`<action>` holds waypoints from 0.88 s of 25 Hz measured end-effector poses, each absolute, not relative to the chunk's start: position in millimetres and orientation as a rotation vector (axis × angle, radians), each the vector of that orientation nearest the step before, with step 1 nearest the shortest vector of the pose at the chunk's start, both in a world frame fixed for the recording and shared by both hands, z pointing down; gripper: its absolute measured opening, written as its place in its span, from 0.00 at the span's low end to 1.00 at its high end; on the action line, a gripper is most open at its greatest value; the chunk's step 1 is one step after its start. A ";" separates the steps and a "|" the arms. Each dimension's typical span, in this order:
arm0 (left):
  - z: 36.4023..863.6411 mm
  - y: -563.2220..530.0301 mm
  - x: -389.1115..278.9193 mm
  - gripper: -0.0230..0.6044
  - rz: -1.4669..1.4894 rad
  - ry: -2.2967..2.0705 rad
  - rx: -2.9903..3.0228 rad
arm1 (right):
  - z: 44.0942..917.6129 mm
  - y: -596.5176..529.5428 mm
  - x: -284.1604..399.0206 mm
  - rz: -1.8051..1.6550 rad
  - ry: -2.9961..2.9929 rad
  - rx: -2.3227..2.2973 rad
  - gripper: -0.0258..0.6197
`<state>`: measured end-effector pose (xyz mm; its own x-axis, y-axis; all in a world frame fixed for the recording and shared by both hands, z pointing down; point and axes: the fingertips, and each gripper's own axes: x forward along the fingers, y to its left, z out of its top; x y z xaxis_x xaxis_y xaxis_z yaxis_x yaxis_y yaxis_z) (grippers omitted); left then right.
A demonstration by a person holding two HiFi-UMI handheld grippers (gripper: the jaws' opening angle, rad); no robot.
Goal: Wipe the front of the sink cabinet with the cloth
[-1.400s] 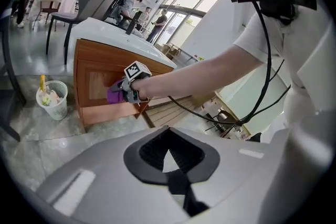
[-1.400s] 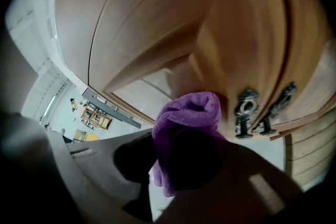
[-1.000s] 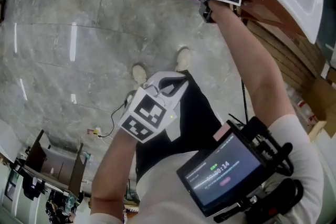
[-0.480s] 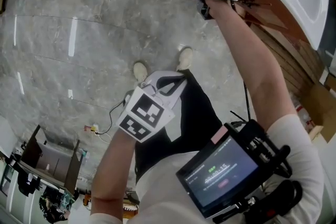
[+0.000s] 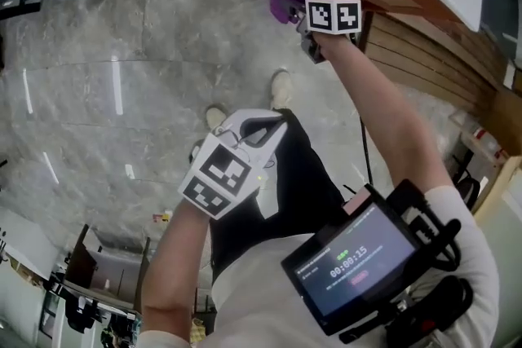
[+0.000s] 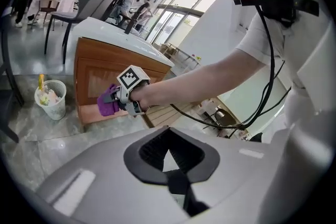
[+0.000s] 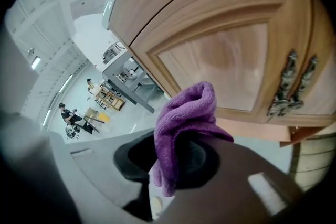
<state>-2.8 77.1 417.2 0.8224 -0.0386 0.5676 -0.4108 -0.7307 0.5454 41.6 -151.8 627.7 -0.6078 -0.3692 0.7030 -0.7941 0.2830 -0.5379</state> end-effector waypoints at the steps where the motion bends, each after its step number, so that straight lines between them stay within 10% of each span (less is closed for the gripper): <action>1: 416.6 77.8 5.3 0.04 0.710 -0.300 2.321 | 628.4 -145.8 59.4 1.282 -2.100 1.073 0.15; 22: 441.5 64.7 177.7 0.04 0.814 -0.024 2.350 | 689.7 -99.6 447.7 1.195 -1.681 1.540 0.15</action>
